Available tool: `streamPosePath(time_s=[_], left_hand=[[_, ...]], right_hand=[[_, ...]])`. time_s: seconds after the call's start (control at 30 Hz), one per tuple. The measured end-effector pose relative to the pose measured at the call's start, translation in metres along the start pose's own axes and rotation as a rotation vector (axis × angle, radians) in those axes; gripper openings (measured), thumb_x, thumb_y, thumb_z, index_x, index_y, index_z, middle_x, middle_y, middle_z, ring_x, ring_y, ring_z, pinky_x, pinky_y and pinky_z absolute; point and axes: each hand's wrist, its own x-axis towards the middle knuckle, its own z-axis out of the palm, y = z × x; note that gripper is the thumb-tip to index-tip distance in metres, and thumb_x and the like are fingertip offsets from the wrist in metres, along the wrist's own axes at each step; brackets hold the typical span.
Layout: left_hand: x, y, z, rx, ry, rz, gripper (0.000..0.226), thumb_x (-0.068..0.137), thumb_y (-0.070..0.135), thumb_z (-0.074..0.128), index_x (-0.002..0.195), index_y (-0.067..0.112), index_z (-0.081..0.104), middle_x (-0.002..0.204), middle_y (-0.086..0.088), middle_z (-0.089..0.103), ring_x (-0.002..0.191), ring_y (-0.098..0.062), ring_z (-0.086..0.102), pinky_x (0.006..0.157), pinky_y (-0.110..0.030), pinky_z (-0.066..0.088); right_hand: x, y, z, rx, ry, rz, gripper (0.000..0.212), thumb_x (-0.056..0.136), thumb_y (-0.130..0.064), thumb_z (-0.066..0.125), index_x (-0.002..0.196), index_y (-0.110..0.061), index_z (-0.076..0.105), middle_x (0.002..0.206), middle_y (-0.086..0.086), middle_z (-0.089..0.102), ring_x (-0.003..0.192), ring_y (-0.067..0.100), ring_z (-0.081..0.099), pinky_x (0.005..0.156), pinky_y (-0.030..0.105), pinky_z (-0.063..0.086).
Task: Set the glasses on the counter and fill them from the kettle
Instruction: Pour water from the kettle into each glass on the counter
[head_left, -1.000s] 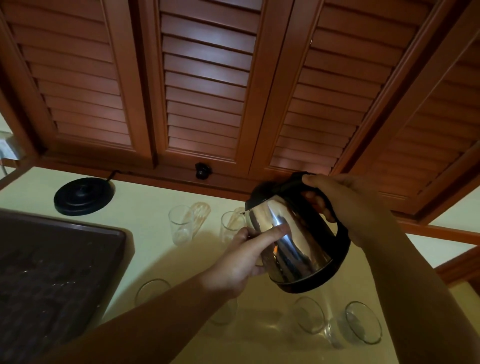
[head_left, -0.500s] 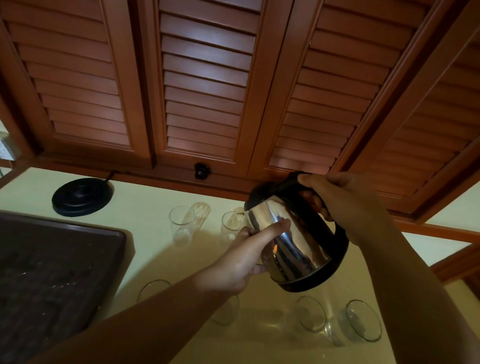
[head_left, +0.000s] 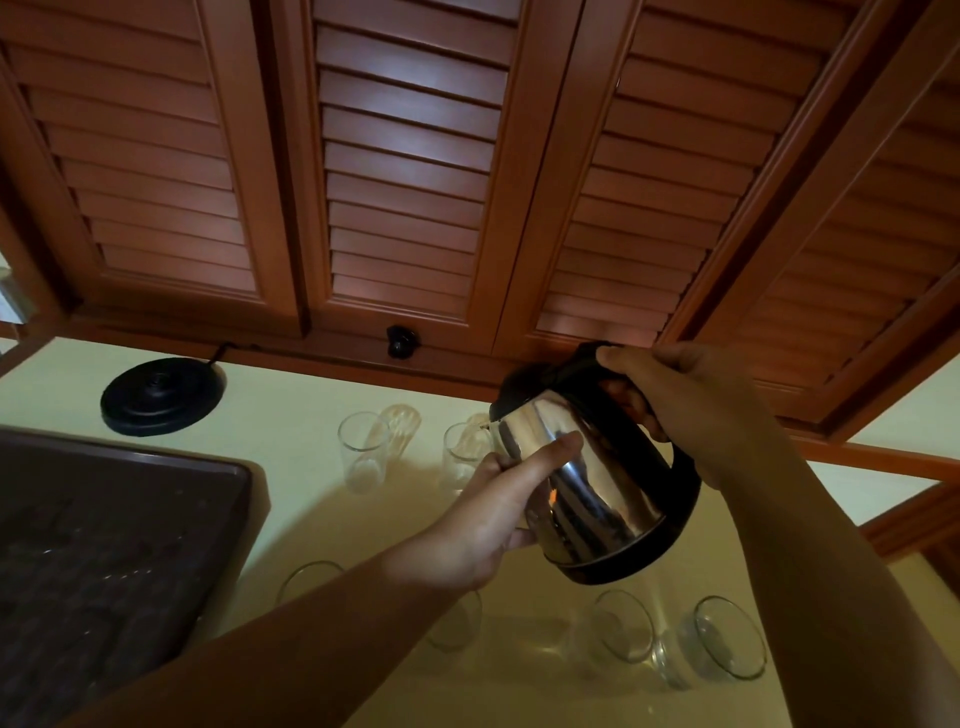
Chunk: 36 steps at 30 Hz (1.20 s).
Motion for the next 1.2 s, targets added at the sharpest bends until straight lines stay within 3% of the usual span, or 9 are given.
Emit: streamPosePath(time_s=[0.13, 0.2, 0.3, 0.47, 0.63, 0.77, 0.9, 1.2], left_hand=[[-0.0006, -0.0013, 0.0004, 0.012, -0.016, -0.003, 0.099, 0.057, 0.067, 0.088, 0.136, 0.011, 0.065, 0.119, -0.02, 0.077, 0.109, -0.03, 0.077, 0.084, -0.038, 0.066], [-0.0012, -0.0015, 0.0002, 0.007, -0.029, 0.003, 0.094, 0.059, 0.066, 0.086, 0.133, 0.01, 0.069, 0.109, -0.014, 0.073, 0.1, -0.025, 0.073, 0.079, -0.035, 0.066], [-0.0024, -0.0013, -0.0003, 0.011, -0.042, 0.002, 0.084, 0.064, 0.063, 0.09, 0.13, 0.015, 0.072, 0.116, -0.012, 0.079, 0.102, -0.021, 0.076, 0.079, -0.035, 0.065], [-0.0047, -0.001, 0.0007, 0.03, -0.031, -0.006, 0.087, 0.059, 0.063, 0.092, 0.13, 0.018, 0.07, 0.12, -0.014, 0.081, 0.113, -0.027, 0.078, 0.083, -0.038, 0.064], [-0.0079, -0.0015, 0.0014, -0.005, -0.081, 0.026, 0.08, 0.063, 0.059, 0.083, 0.13, 0.018, 0.069, 0.097, 0.002, 0.084, 0.082, -0.007, 0.08, 0.077, -0.034, 0.063], [-0.007, -0.0029, 0.0014, 0.008, -0.083, 0.023, 0.076, 0.068, 0.061, 0.091, 0.127, 0.017, 0.072, 0.106, -0.005, 0.083, 0.089, -0.013, 0.079, 0.078, -0.034, 0.064], [-0.0059, -0.0047, 0.002, 0.003, -0.055, 0.024, 0.092, 0.059, 0.064, 0.087, 0.134, 0.017, 0.066, 0.119, -0.011, 0.082, 0.1, -0.019, 0.08, 0.083, -0.038, 0.064], [-0.0074, -0.0029, 0.0031, 0.007, -0.051, 0.002, 0.099, 0.057, 0.064, 0.089, 0.139, 0.016, 0.061, 0.119, -0.007, 0.082, 0.108, -0.02, 0.08, 0.09, -0.041, 0.065]], right_hand=[[-0.0015, 0.0008, -0.0007, -0.011, 0.003, -0.01, 0.031, 0.083, -0.047, 0.08, 0.074, -0.018, 0.082, 0.055, -0.004, 0.066, 0.046, 0.007, 0.055, 0.055, 0.029, 0.041], [-0.0029, 0.0012, -0.0009, -0.01, 0.001, -0.023, 0.032, 0.084, -0.046, 0.081, 0.074, -0.015, 0.082, 0.055, 0.0, 0.065, 0.044, 0.008, 0.053, 0.052, 0.027, 0.041], [-0.0033, 0.0009, -0.0007, -0.018, 0.0, -0.023, 0.033, 0.083, -0.047, 0.082, 0.075, -0.015, 0.082, 0.057, 0.001, 0.066, 0.044, 0.007, 0.054, 0.052, 0.026, 0.041], [-0.0043, 0.0012, -0.0015, -0.027, -0.006, -0.024, 0.036, 0.079, -0.051, 0.081, 0.075, -0.016, 0.082, 0.057, 0.003, 0.065, 0.044, 0.009, 0.053, 0.052, 0.028, 0.041], [-0.0059, 0.0004, -0.0037, -0.05, -0.009, -0.026, 0.032, 0.082, -0.048, 0.082, 0.074, -0.017, 0.081, 0.054, -0.006, 0.067, 0.041, 0.002, 0.055, 0.055, 0.027, 0.041], [-0.0068, 0.0006, -0.0057, -0.06, -0.027, -0.032, 0.03, 0.084, -0.047, 0.082, 0.078, -0.018, 0.081, 0.053, -0.008, 0.066, 0.04, 0.0, 0.055, 0.056, 0.027, 0.041], [-0.0068, 0.0016, -0.0061, -0.058, -0.026, -0.041, 0.031, 0.084, -0.048, 0.082, 0.079, -0.018, 0.081, 0.056, -0.007, 0.068, 0.041, 0.0, 0.055, 0.056, 0.026, 0.042], [-0.0092, 0.0013, -0.0067, -0.047, -0.017, -0.027, 0.034, 0.079, -0.051, 0.082, 0.08, -0.017, 0.081, 0.059, -0.004, 0.07, 0.043, 0.002, 0.058, 0.056, 0.026, 0.042]])
